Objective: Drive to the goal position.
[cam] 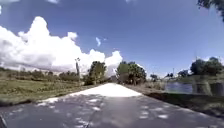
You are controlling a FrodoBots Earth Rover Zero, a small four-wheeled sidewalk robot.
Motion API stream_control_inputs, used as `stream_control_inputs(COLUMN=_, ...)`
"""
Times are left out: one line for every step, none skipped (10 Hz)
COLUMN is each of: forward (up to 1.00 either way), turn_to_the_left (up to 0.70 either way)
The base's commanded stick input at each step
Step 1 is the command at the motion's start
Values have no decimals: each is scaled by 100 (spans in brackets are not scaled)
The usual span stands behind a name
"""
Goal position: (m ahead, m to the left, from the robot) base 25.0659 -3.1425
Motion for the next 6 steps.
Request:
stream_control_inputs(forward=85, turn_to_the_left=0)
stream_control_inputs(forward=85, turn_to_the_left=0)
stream_control_inputs(forward=85, turn_to_the_left=0)
stream_control_inputs(forward=85, turn_to_the_left=0)
stream_control_inputs(forward=85, turn_to_the_left=0)
stream_control_inputs(forward=85, turn_to_the_left=0)
